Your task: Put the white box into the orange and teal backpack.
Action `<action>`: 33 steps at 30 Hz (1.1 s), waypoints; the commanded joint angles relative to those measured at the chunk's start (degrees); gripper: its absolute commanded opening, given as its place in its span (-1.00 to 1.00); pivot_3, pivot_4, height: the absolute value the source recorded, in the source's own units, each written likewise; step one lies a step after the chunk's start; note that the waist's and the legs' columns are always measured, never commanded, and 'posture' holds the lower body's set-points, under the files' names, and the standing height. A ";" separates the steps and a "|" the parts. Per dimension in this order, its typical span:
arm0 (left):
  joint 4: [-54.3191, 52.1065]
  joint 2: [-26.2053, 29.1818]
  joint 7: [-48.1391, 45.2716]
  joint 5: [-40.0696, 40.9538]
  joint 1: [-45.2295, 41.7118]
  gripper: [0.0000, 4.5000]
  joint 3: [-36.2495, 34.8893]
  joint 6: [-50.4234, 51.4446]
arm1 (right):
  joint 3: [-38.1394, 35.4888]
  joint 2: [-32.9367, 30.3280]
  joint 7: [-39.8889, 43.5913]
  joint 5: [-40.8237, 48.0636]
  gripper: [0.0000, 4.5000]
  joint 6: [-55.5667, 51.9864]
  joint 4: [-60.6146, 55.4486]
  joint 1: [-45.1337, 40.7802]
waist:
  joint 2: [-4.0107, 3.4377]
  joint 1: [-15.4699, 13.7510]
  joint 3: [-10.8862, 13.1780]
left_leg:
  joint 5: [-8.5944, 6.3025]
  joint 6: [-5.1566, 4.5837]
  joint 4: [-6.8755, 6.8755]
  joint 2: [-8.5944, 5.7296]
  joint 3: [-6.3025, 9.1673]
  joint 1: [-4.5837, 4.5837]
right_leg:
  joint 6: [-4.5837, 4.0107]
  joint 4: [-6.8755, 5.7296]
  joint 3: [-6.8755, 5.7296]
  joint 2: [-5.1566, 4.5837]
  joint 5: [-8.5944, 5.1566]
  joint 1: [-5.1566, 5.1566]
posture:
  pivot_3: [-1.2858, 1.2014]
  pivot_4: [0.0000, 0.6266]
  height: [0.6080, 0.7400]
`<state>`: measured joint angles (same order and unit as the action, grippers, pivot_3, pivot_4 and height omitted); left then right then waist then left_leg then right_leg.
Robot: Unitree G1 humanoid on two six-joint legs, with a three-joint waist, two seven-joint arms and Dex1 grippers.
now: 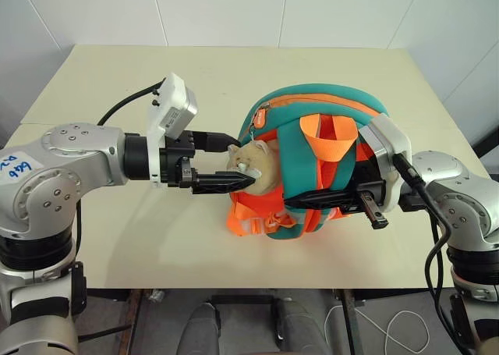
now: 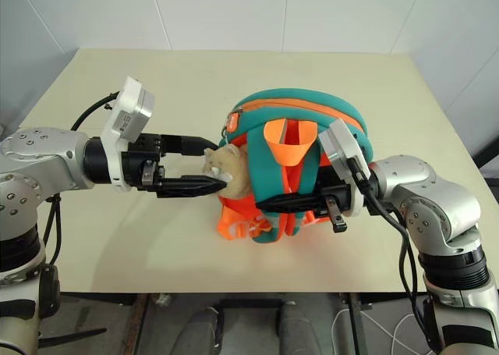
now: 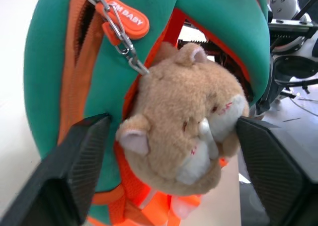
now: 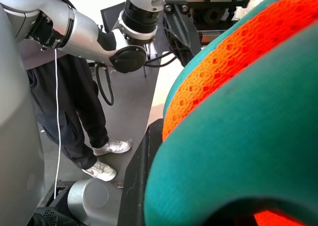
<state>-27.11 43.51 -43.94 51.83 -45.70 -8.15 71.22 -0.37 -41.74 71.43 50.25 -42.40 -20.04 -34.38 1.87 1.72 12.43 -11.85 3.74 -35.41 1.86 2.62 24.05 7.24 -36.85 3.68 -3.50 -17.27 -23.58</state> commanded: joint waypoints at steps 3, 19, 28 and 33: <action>0.20 1.74 0.38 3.95 -2.37 0.07 -1.30 1.69 | -2.96 1.54 -1.32 2.32 -1.00 2.37 -3.14 1.50 | 0.00 -0.07 0.00 | 0.00 0.00 -0.01 -0.01 0.00 0.00 | 0.00 0.01 0.00 0.00 0.00 0.01 | 0.03 -0.52 1.00; 12.53 12.35 -8.08 6.07 -7.00 -0.89 -2.24 0.25 | -7.49 5.21 -6.62 6.56 -1.00 4.84 -6.19 6.47 | 0.00 0.04 0.00 | 0.00 0.00 0.02 -0.01 0.00 0.00 | -0.03 0.04 0.00 -0.01 -0.02 0.00 | 0.03 -0.52 1.00; 23.73 16.46 -16.55 -0.84 -8.79 -0.89 1.83 -6.27 | -9.66 8.48 -8.70 11.00 -1.00 6.31 -8.62 9.83 | -0.01 0.06 0.00 | 0.00 0.00 0.12 0.00 -0.01 -0.01 | -0.06 0.06 -0.01 0.00 -0.03 -0.03 | 0.03 -0.52 1.00; 29.54 17.72 -21.98 -7.30 -9.41 -0.89 7.00 -10.93 | -9.29 9.03 -9.28 12.25 -1.00 6.87 -10.55 11.59 | 0.00 0.07 0.00 | 0.00 0.00 0.20 0.00 -0.02 0.00 | -0.07 0.11 -0.01 0.00 -0.04 -0.04 | 0.03 -0.52 1.00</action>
<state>0.45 59.41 -64.20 47.75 -53.68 -1.57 62.59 -7.63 -33.06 62.22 60.25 -37.41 -27.77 -22.86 1.86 1.79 12.43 -11.85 3.74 -35.20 1.86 2.60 24.05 7.16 -36.74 3.67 -3.49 -17.32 -23.63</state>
